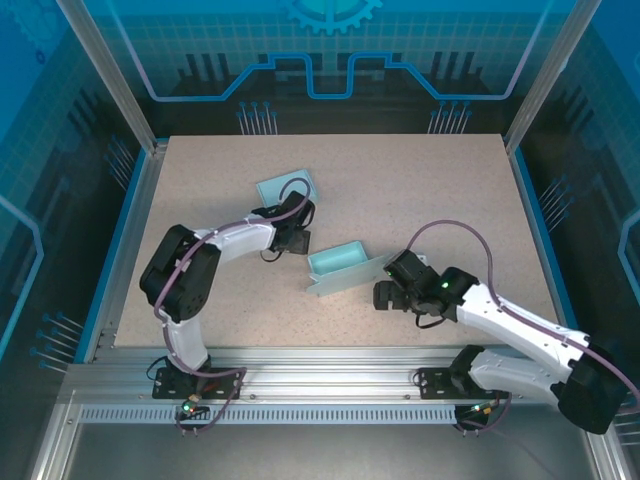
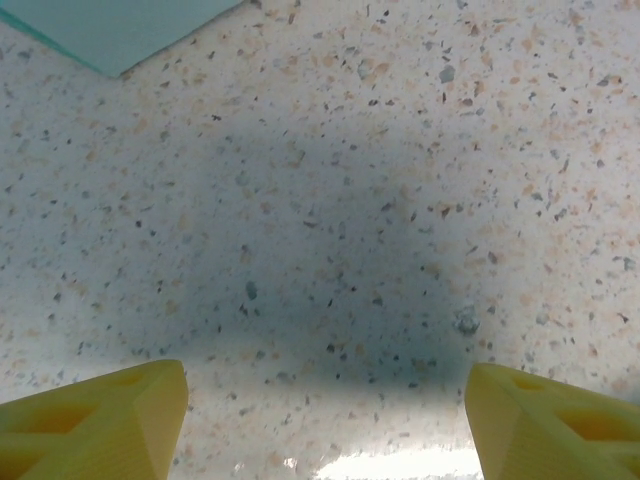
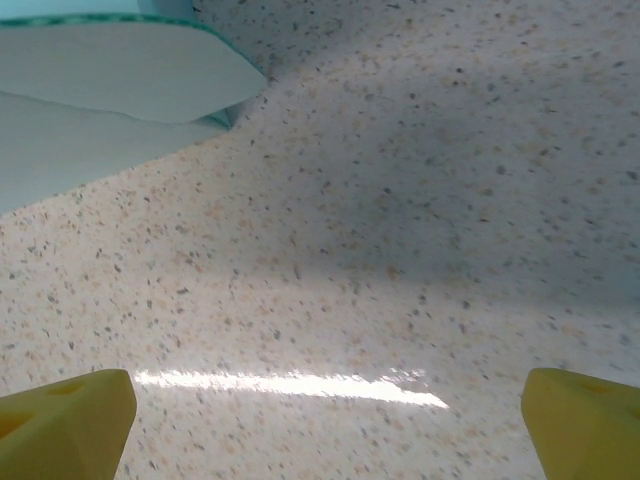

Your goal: Fold the paper box

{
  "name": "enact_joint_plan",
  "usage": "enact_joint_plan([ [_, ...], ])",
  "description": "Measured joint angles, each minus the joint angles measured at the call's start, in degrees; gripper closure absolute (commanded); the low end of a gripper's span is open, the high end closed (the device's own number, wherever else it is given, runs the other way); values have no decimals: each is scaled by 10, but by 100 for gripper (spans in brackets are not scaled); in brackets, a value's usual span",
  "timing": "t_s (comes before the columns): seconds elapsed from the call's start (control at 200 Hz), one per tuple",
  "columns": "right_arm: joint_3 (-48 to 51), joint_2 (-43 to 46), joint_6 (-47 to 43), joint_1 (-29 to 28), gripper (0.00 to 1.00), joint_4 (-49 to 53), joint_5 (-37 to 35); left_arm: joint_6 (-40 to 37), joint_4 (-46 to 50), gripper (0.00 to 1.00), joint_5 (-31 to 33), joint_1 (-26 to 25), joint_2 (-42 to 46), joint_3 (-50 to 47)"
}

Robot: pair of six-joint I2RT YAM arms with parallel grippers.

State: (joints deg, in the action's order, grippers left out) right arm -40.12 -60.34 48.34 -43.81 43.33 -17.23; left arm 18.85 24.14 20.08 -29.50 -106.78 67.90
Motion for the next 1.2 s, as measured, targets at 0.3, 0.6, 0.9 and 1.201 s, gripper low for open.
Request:
enact_joint_plan([
  [0.3, 10, -92, 1, 32, 0, -101, 27, 0, -5, 25, -1, 0, -21, 8],
  [0.6, -39, -182, -42, 110, 0, -145, 49, 10, -38, 25, -40, 1, 12, -60],
  [0.9, -146, -292, -109, 182, 0, -160, 87, 51, -52, 25, -75, -54, 54, -109],
  [1.201, -277, -363, -172, 261, 0, -139, 105, 116, -77, 25, -96, -169, 104, -154],
])
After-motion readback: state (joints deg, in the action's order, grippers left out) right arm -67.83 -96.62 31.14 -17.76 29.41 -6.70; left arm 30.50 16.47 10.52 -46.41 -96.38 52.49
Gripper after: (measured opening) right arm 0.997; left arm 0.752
